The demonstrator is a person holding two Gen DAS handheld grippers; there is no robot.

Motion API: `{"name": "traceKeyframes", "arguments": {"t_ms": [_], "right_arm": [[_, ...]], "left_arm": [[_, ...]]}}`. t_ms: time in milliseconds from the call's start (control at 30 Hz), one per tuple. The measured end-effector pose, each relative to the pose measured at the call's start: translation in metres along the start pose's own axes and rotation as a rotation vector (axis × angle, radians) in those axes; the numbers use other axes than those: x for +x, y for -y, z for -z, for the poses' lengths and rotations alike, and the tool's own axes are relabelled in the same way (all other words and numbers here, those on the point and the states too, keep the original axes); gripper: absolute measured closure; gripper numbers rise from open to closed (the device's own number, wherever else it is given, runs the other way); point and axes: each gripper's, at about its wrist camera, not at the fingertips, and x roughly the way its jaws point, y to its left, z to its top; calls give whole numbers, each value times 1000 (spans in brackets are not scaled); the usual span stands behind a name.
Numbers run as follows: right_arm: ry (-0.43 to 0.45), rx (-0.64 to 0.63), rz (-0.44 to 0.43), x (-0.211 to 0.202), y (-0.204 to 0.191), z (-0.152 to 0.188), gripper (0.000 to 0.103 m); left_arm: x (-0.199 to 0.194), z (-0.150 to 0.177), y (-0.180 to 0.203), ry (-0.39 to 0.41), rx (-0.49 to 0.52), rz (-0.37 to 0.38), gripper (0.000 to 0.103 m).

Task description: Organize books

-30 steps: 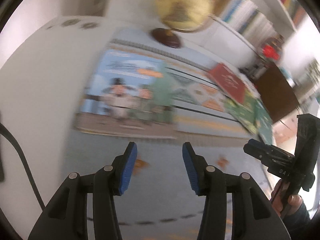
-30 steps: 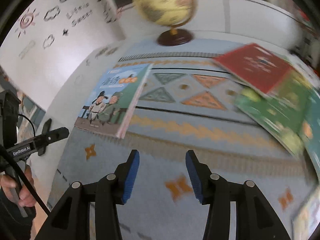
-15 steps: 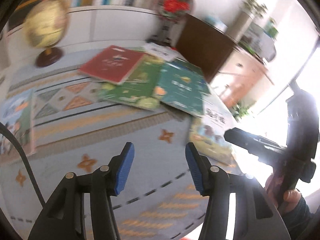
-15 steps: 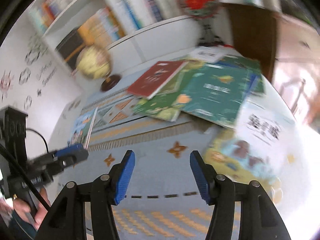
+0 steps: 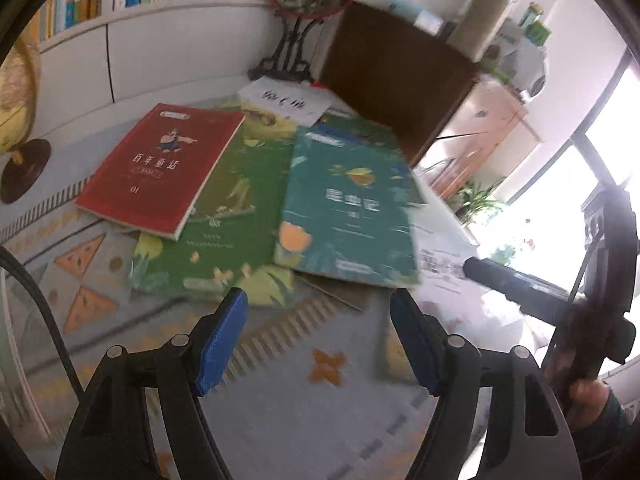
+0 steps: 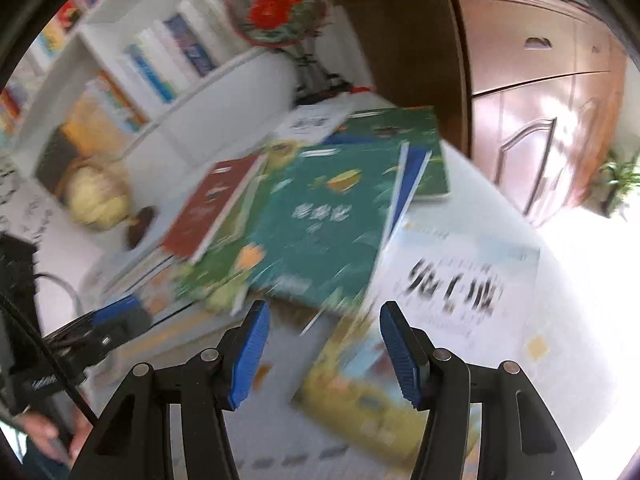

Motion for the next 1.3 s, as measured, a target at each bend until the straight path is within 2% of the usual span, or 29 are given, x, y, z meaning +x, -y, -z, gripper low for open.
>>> {"name": "traceKeyframes", "arguments": {"t_ms": [133,300,333,367,433,533,833,1300], "right_arm": [[-47,54,33,38,11,-18,47],[-38,8,87,58,13,-26,48],[-40,-4,95,61,13,-28,50],[-42,-20,102,65,14,-31,58],[-62,-50,112,75,14,-36,62],[-67,-70,134,84,16,-43,63],[-136,-27,53,113,33,-54,63],[-157,-102,51,107,25,-51,61]], "left_arm": [[40,-20,-22,-58,-12,23,32],[78,-35,-30,-111,-12,47,40],[85,-37,-29,-120,-15,53,42],[89,-38,-29,-126,-15,57,46],[97,-40,-27,-137,-20,60,49],[105,-41,-26,-150,-32,57,49],[112,-47,-17,-163,-23,23,49],[112,-44,-6,-170,-26,27,49]]}}
